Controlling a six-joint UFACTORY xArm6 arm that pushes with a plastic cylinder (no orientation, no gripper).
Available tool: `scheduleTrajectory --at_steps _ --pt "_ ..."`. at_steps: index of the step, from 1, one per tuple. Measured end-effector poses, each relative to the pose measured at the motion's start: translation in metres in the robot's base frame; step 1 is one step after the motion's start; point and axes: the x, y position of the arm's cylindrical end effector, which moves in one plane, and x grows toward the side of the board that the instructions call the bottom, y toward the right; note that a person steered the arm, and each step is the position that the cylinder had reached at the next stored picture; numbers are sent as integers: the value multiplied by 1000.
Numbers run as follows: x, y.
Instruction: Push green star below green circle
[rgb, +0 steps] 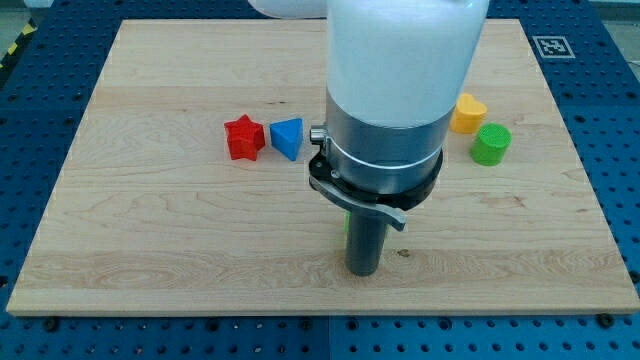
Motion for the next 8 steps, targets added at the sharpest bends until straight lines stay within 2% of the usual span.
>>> scheduleTrajectory --at_steps 2,7,8 --pt "-9 -22" --pt "-64 -3" --pt "-66 29"
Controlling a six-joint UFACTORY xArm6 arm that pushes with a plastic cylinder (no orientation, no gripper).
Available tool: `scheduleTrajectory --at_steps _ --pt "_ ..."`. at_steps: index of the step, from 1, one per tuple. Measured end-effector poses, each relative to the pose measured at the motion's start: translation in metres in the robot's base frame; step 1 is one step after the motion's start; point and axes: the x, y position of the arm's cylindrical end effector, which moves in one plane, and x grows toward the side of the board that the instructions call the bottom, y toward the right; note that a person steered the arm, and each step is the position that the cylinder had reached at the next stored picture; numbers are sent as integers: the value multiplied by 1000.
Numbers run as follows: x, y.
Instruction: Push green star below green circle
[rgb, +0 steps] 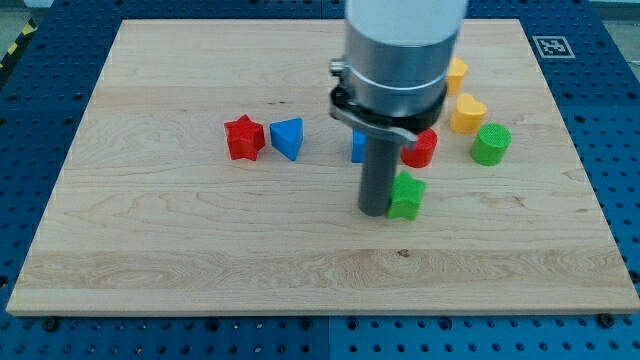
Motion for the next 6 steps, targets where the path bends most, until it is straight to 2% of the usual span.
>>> scheduleTrajectory --at_steps 3,6 --pt "-2 76" --pt "-2 123"
